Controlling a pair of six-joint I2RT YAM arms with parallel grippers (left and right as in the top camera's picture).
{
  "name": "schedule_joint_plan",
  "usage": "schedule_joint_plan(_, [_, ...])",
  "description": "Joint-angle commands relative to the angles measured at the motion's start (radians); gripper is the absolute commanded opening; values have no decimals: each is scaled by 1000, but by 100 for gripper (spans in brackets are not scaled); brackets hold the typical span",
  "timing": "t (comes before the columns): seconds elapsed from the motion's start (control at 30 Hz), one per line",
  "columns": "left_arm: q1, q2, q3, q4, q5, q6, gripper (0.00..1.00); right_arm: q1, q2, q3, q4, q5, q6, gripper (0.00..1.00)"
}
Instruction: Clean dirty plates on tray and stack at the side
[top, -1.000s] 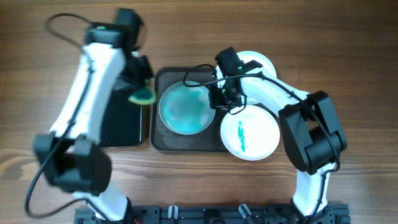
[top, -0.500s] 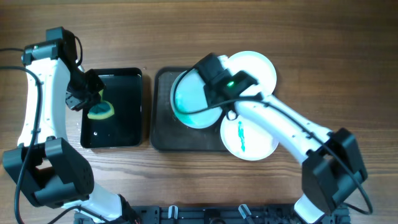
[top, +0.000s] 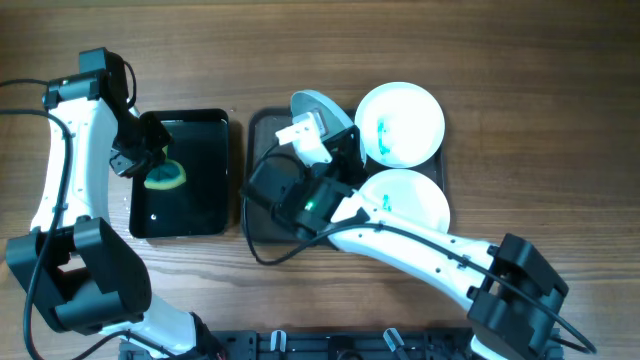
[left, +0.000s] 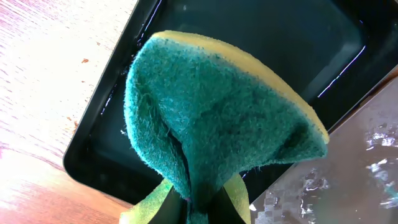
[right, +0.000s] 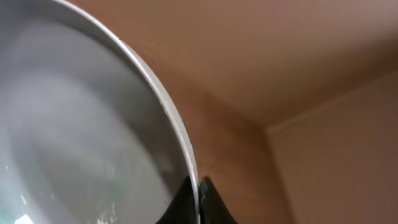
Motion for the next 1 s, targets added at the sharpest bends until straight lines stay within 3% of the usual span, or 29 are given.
schedule_joint_plan(0.0, [3,-3,-5,-4,-2,13,4,14,-12,5,2,125,-32,4])
schedule_joint_plan(0.2, [3,-3,-5,-5,-2,13,4,14,-12,5,19,158,-50,4])
schedule_joint_plan(0.47, [3,-3,-5,-4,-2,13,4,-14,-15,5,31,-190,-32,4])
schedule_joint_plan(0.63, [3,-3,-5,-4,-2,13,4,-129,-105,5,33,-562,9,4])
schedule_joint_plan(0.83, [3,-3,-6,-16,-2,14,4,-378,-201,5,31,-1076,-4,4])
schedule_joint_plan(0.97, [3,-3,-50,8,-5,37,4,-496,-201,5,19,-1274,-35,4])
